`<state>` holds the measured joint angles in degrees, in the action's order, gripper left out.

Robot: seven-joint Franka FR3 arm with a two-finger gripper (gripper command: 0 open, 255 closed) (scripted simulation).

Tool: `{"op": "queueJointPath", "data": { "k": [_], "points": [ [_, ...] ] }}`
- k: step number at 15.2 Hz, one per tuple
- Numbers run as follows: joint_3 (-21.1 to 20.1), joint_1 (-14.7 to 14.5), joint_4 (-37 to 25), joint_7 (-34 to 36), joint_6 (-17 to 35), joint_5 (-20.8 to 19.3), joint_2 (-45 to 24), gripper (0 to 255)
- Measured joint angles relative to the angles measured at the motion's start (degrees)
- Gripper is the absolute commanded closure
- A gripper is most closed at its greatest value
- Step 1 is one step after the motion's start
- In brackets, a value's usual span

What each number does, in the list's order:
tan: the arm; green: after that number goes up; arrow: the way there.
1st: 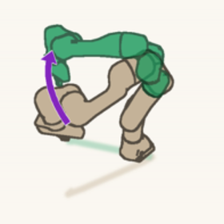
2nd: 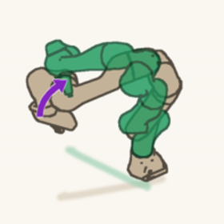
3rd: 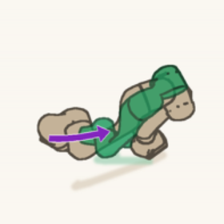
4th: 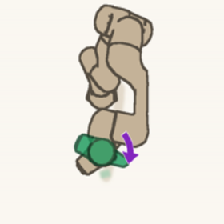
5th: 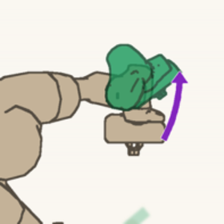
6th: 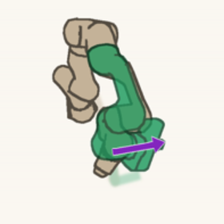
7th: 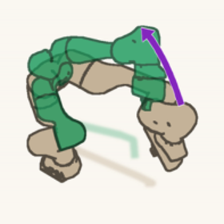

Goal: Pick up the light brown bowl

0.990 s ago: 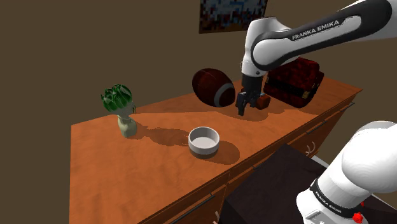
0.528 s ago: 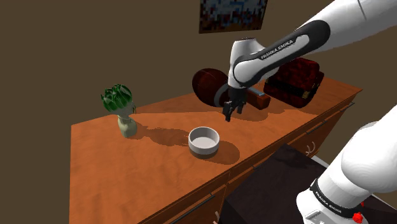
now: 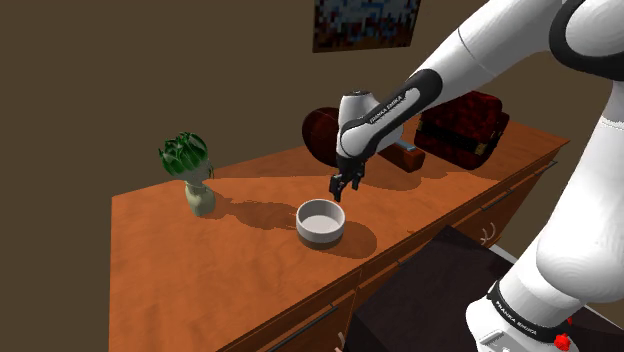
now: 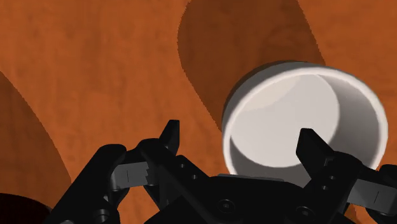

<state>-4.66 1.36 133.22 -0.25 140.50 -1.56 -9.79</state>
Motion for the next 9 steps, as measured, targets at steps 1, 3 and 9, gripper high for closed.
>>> {"op": "queueJointPath", "data": {
  "k": [1, 3, 9],
  "points": [
    [0.1, -0.1, -1.7, 0.3, 0.8, -0.4, -2.3, 0],
    [0.3, -0.3, -4.3, 0.8, 2.7, -1.0, -6.6, 0],
    [0.8, -0.9, -7.8, 1.7, 6.5, -2.0, -13.6, 0]
  ]
}}
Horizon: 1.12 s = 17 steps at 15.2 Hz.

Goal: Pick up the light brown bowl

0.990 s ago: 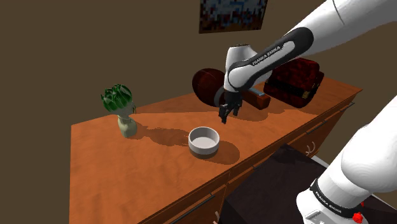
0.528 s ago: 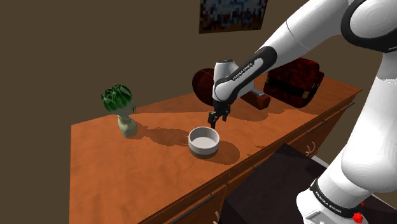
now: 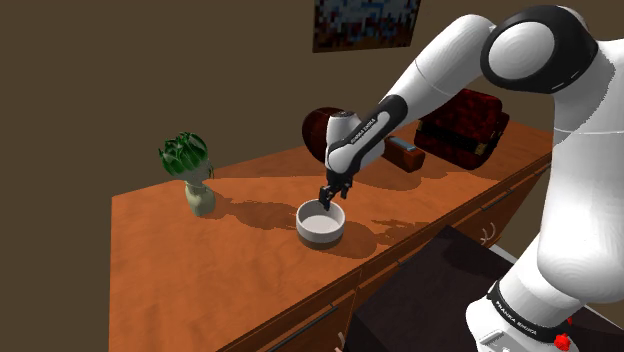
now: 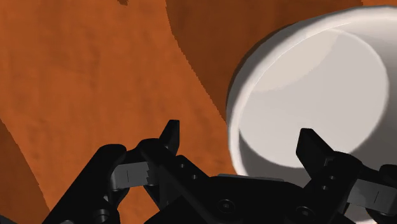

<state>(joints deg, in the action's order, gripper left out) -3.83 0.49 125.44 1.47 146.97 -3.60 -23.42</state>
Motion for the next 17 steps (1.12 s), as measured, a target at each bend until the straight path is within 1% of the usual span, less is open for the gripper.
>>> {"op": "queueJointPath", "data": {
  "k": [3, 4, 14, 17],
  "points": [
    [0.2, -0.2, -0.2, 0.2, 1.7, -0.3, -1.9, 0],
    [0.2, -0.2, -0.2, 0.3, 2.0, -0.3, -2.2, 255],
    [0.2, -0.2, -0.3, 0.3, 2.3, -0.3, -2.4, 255],
    [0.1, -0.1, 0.1, 0.1, 1.0, -0.1, -0.8, 255]
  ]
}}
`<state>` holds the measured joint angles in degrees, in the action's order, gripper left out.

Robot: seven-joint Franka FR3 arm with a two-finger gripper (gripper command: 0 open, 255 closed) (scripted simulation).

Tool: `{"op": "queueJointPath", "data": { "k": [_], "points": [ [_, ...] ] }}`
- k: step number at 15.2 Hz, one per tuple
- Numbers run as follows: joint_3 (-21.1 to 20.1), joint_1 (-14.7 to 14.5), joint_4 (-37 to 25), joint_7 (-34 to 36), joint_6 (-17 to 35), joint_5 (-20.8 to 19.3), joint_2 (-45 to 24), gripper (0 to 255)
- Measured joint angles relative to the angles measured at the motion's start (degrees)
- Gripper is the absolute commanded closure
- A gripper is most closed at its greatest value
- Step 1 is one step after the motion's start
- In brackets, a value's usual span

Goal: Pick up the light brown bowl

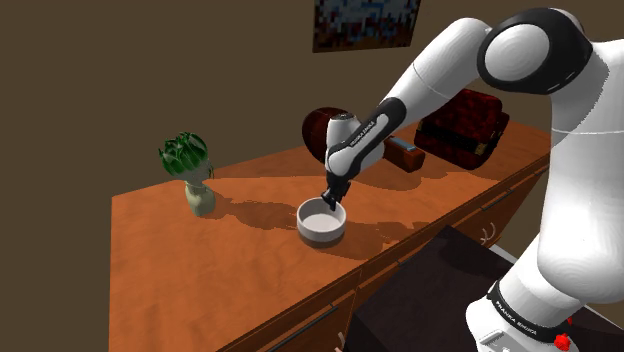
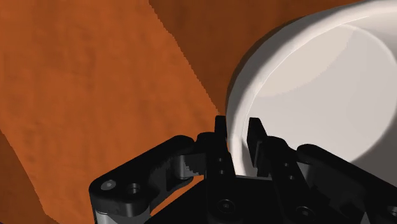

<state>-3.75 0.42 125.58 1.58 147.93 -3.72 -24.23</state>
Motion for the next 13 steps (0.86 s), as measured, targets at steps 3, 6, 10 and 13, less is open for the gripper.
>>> {"op": "queueJointPath", "data": {
  "k": [3, 6, 10, 13],
  "points": [
    [-0.2, 0.1, 0.2, -0.2, -1.7, 0.2, 1.9, 255],
    [-0.4, 0.3, 0.5, -0.4, -3.5, 0.5, 4.0, 255],
    [-0.5, 0.4, 0.2, -0.6, -6.1, 0.9, 6.2, 255],
    [-0.6, 0.5, -0.1, -0.8, -7.8, 1.1, 7.7, 255]
  ]
}}
